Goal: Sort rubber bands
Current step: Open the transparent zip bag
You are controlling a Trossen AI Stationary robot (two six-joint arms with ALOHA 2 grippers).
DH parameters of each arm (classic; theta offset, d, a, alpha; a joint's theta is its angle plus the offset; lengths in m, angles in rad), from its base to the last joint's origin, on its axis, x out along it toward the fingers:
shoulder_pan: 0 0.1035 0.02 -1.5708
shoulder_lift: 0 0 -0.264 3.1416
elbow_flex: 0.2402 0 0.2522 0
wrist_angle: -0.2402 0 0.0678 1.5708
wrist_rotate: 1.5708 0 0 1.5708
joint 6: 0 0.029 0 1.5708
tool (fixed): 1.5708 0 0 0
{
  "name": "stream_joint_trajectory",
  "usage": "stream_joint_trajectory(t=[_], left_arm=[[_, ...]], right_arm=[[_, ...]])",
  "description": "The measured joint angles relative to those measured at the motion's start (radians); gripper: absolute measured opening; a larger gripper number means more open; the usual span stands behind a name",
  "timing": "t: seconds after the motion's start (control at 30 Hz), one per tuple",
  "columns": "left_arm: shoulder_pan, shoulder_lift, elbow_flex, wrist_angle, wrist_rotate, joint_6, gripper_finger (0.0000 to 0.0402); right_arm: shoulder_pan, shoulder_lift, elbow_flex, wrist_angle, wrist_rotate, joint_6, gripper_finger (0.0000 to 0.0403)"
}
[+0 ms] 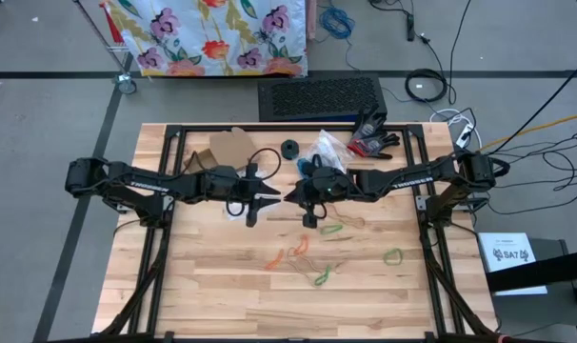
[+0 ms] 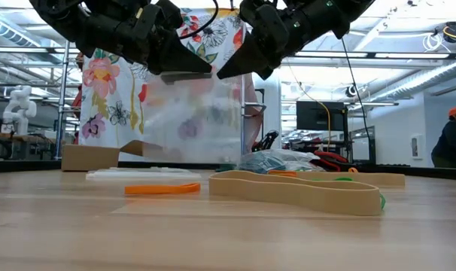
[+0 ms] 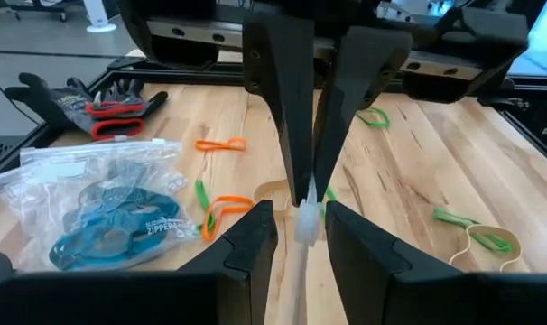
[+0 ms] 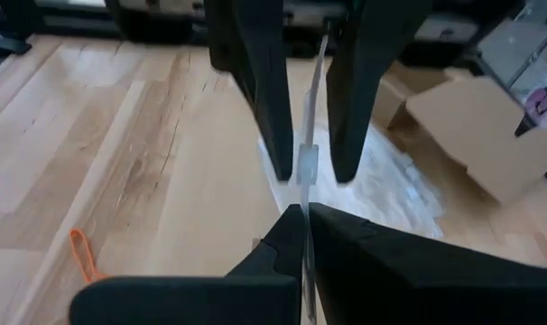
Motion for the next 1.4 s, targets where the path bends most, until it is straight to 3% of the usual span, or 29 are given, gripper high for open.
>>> stream_joint_trajectory(t=[0.33, 0.7, 1.1, 1.4], left_arm=[[0.0, 0.0, 0.0, 0.005, -0.002, 0.001, 0.0102], [0.0, 0.0, 0.0, 0.003, -0.002, 0.001, 0.0018], [0.001, 0.001, 0.0, 0.001, -0.006, 0.001, 0.0035], [0.001, 0.001, 0.0, -0.005, -0.006, 0.001, 0.0018]], right_arm=[[0.0, 0.0, 0.0, 0.034, 0.0, -0.007, 0.0], [-0.001, 0.0, 0.0, 0.033, 0.011, -0.005, 0.0], [0.0, 0.0, 0.002, -0.033, 0.053, 0.031, 0.0], [0.004, 0.0, 0.003, -0.066, 0.057, 0.043, 0.0]])
